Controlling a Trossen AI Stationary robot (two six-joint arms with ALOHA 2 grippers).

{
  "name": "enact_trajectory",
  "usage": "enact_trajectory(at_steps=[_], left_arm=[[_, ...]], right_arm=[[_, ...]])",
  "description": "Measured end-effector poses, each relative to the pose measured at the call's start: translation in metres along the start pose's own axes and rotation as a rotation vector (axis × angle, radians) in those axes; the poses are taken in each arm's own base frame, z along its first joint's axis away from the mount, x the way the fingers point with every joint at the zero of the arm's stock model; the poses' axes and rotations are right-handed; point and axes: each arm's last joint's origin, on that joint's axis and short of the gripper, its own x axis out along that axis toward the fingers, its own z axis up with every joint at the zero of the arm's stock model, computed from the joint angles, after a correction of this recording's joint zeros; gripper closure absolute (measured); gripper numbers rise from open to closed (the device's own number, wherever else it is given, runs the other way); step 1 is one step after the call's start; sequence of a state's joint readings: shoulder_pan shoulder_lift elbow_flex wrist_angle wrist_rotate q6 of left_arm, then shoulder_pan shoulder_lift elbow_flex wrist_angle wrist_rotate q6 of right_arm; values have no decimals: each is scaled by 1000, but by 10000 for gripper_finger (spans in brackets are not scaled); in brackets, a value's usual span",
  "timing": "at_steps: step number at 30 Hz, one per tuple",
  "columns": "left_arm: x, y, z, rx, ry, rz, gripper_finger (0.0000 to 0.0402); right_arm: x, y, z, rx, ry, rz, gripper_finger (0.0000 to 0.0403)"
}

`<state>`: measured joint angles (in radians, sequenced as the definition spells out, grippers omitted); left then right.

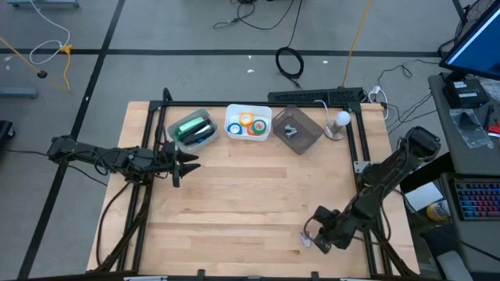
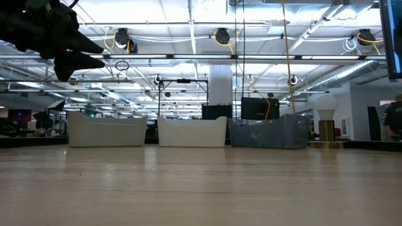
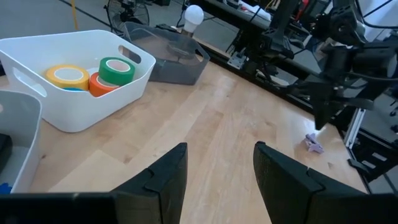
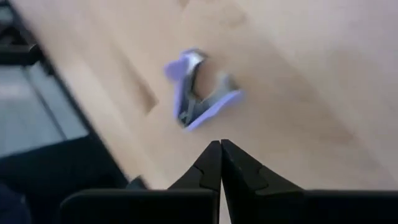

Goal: Pick and place Stapler, Stapler remover, tape
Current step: Put the purple staple remover into the black bin

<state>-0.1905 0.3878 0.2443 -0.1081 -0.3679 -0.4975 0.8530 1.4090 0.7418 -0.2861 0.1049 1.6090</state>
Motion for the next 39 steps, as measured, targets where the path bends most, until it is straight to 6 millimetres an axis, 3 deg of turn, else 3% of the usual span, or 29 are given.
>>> enact_trajectory(at_steps=[12, 26, 39], left_arm=[[0, 0, 0, 30, 1, -1, 220], [0, 0, 0, 84, 1, 0, 220], [0, 0, 0, 84, 1, 0, 220]], right_arm=[[-4, 0, 8, 56, 10, 3, 383], [-4, 1, 9, 152, 8, 4, 245], [-3, 1, 25, 201, -24, 14, 250]])
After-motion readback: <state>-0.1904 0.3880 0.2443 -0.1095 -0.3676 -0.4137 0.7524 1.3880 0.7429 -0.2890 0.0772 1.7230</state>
